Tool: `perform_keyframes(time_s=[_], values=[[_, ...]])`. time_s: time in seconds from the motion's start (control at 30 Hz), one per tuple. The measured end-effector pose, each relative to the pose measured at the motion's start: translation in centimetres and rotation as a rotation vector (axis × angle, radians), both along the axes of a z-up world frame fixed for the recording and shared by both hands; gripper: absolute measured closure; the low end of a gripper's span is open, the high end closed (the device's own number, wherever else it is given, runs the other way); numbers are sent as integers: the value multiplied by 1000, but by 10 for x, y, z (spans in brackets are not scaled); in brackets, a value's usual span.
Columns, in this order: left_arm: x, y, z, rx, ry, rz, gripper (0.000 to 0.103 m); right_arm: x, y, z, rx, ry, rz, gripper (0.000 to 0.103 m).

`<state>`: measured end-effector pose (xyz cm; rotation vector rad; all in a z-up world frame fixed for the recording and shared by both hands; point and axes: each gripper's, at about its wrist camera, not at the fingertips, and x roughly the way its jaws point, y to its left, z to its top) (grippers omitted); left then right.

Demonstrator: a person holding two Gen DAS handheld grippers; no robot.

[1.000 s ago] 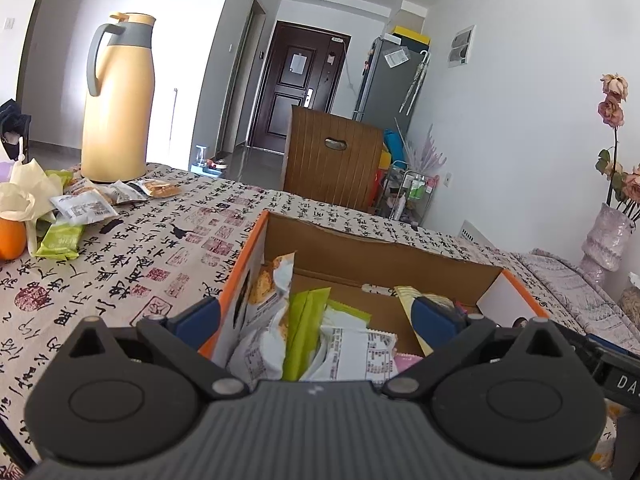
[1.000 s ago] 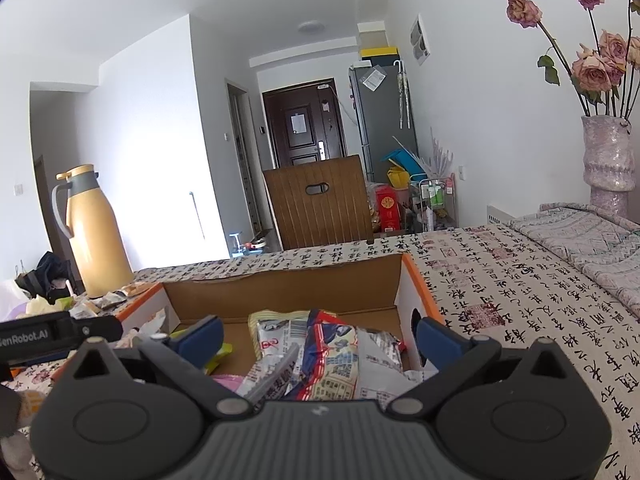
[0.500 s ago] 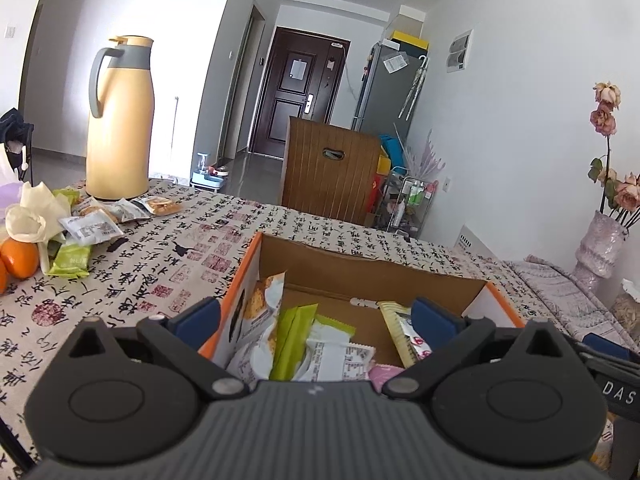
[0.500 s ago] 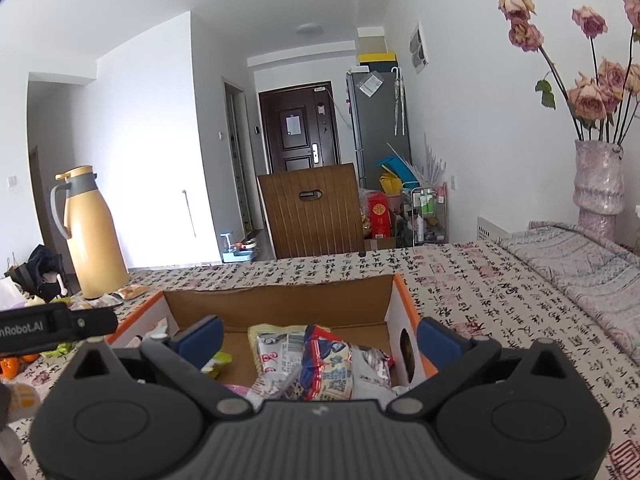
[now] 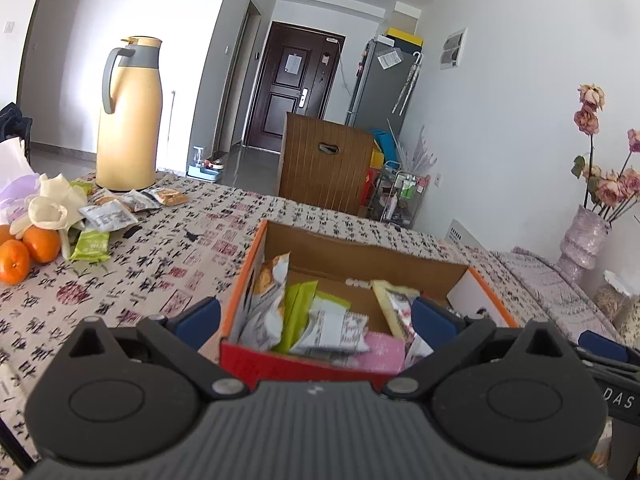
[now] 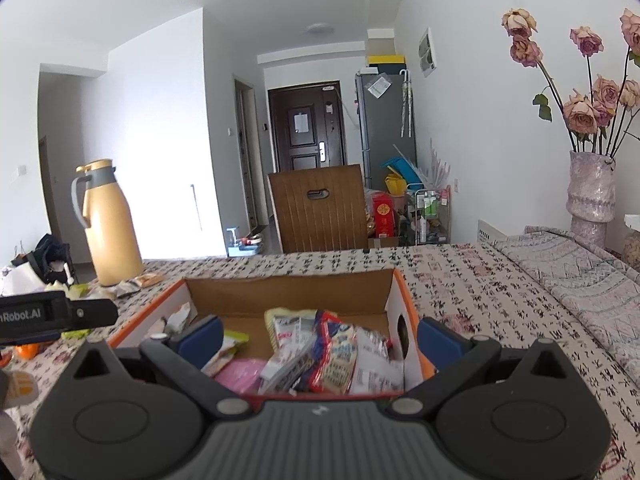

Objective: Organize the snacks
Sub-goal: 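Withdraw both open tools from the box toward the snack pile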

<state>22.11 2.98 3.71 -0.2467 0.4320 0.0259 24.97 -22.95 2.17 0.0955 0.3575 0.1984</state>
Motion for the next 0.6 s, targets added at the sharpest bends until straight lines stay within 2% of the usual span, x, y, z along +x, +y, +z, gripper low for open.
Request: perform_keyframes(time_s=[0.6], values=[[-52,25,-60,80,142,-71,0,-53,14,-50,-37,162,75,0]])
